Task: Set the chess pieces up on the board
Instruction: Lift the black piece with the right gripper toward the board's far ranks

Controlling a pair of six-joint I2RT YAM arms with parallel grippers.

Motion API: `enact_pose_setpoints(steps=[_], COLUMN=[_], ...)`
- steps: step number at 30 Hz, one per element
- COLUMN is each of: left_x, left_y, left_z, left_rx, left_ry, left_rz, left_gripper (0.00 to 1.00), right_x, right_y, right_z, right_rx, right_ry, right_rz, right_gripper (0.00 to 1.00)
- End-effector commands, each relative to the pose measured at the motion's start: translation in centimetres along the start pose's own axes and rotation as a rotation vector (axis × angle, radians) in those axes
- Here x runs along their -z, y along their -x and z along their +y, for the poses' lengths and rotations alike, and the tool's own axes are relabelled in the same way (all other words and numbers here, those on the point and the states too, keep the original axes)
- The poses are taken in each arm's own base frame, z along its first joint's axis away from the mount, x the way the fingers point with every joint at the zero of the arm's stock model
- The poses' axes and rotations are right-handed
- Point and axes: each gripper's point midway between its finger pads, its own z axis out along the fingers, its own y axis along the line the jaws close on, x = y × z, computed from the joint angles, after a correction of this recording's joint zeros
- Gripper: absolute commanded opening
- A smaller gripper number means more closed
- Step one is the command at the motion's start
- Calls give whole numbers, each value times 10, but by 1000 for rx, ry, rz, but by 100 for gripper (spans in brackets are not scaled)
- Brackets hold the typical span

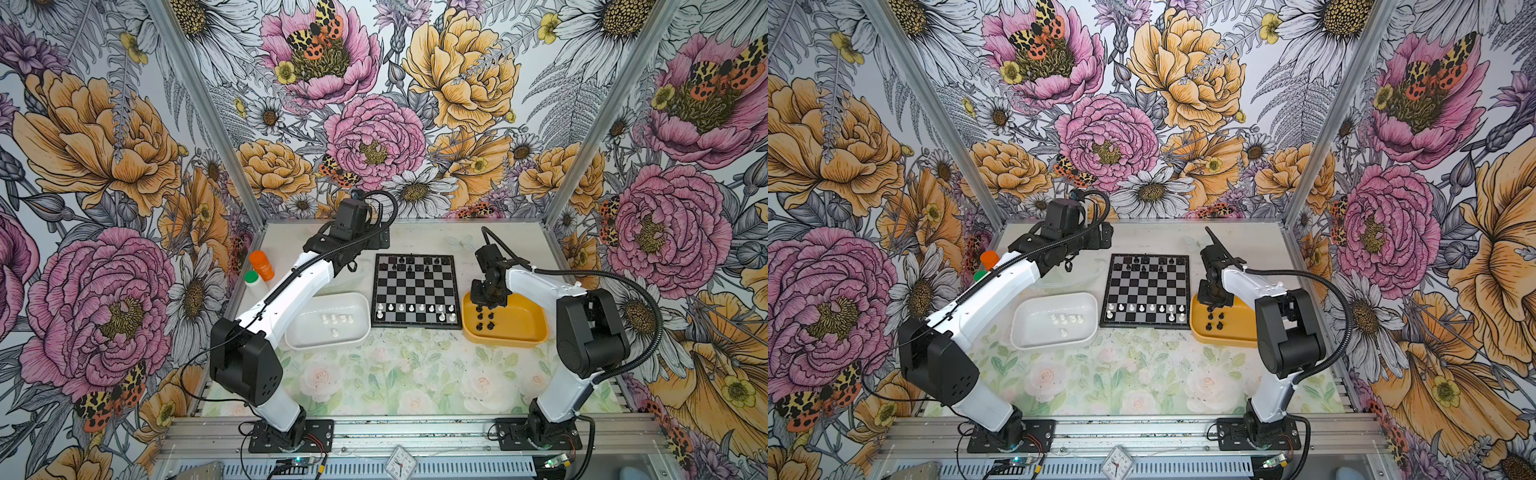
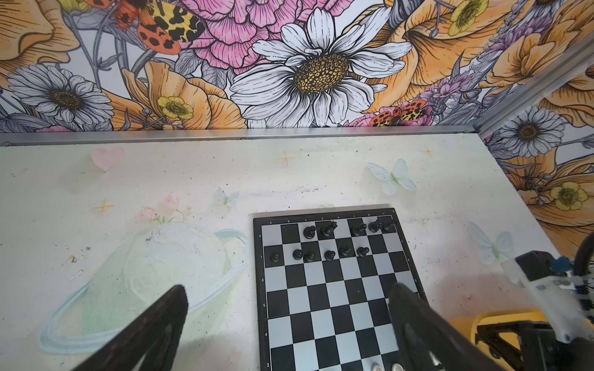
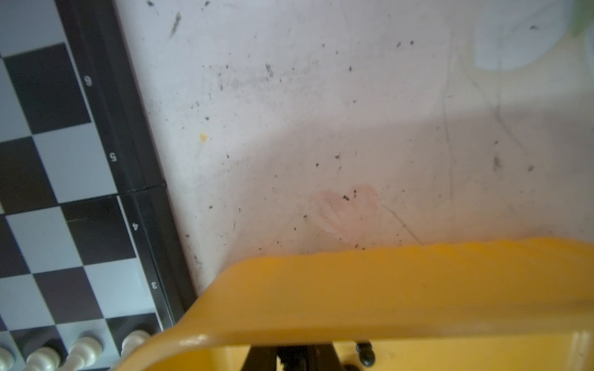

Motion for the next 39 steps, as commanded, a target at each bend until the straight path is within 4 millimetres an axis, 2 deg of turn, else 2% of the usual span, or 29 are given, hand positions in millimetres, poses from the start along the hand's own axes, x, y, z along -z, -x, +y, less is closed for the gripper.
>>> enact_pose_setpoints(steps=[1, 11, 20, 31, 39], left_x=[1, 0, -4, -6, -8], left_y=[14, 13, 12, 11, 9], left_z=[0, 5, 11, 33, 48], left_rx=[-7, -2, 3, 38, 56], left_ry=[-1, 7, 18, 48, 67], left_rz=[-35, -33, -27, -25, -19], left_gripper=[99, 99, 99, 99, 99], right_x=[33, 84, 107, 104, 87], right_y=[17, 44, 78, 119, 139], right_z=[7, 25, 61, 115, 151], right_rx=[-10, 13, 62, 157, 207], right_ry=[34, 78, 130, 186, 213], right_rz=[-60, -146, -201, -240, -252], right_gripper=[15, 15, 15, 15, 15])
